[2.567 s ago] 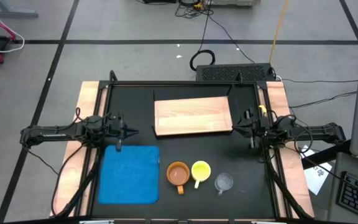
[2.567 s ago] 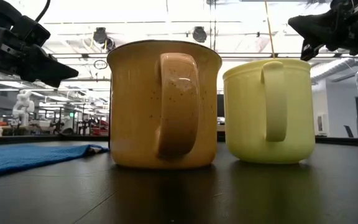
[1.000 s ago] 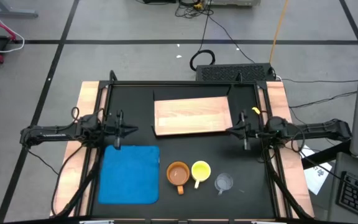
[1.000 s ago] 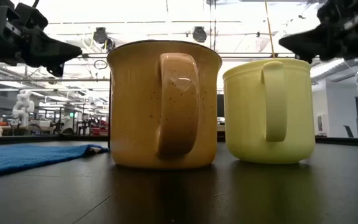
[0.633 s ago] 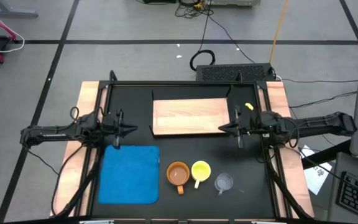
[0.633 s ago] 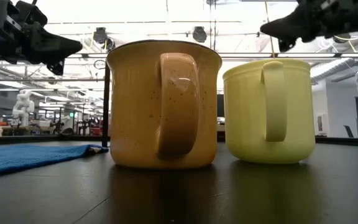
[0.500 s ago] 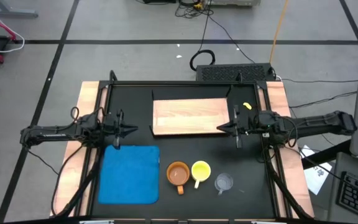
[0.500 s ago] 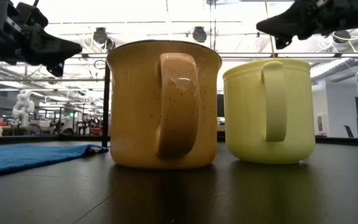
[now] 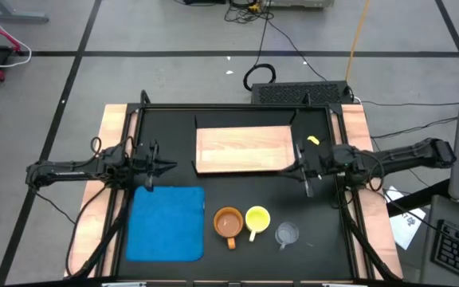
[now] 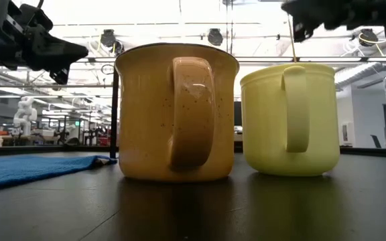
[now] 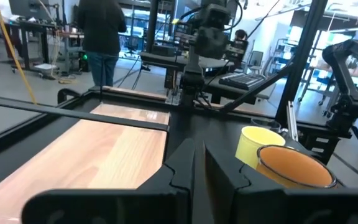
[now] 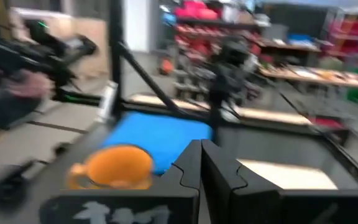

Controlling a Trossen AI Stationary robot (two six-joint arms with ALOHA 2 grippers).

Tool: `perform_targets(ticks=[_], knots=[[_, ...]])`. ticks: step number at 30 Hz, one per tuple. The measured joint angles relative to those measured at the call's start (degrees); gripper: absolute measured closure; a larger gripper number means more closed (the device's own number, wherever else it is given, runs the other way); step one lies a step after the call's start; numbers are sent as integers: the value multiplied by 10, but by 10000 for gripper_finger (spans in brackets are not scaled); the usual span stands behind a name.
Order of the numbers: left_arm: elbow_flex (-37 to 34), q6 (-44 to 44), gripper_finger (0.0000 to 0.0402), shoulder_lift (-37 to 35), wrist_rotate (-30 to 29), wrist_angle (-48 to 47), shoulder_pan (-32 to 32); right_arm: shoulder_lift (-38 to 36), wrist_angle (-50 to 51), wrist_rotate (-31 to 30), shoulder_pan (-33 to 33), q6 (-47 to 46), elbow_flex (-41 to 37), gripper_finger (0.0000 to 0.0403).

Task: Stack small to large cups/mugs on shelf
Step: Put the orange mug on the shelf

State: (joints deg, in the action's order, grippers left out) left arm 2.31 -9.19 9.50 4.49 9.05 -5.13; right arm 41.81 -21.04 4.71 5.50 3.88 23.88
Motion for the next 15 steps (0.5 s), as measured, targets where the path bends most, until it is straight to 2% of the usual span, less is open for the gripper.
perform_targets(ticks=[8,15], knots=[[0,0,369,0,0,22,0,86,-17,-1,57,-15,65,403],[0,-1,369,0,0,24,0,180,80,-2,62,-32,183,403]])
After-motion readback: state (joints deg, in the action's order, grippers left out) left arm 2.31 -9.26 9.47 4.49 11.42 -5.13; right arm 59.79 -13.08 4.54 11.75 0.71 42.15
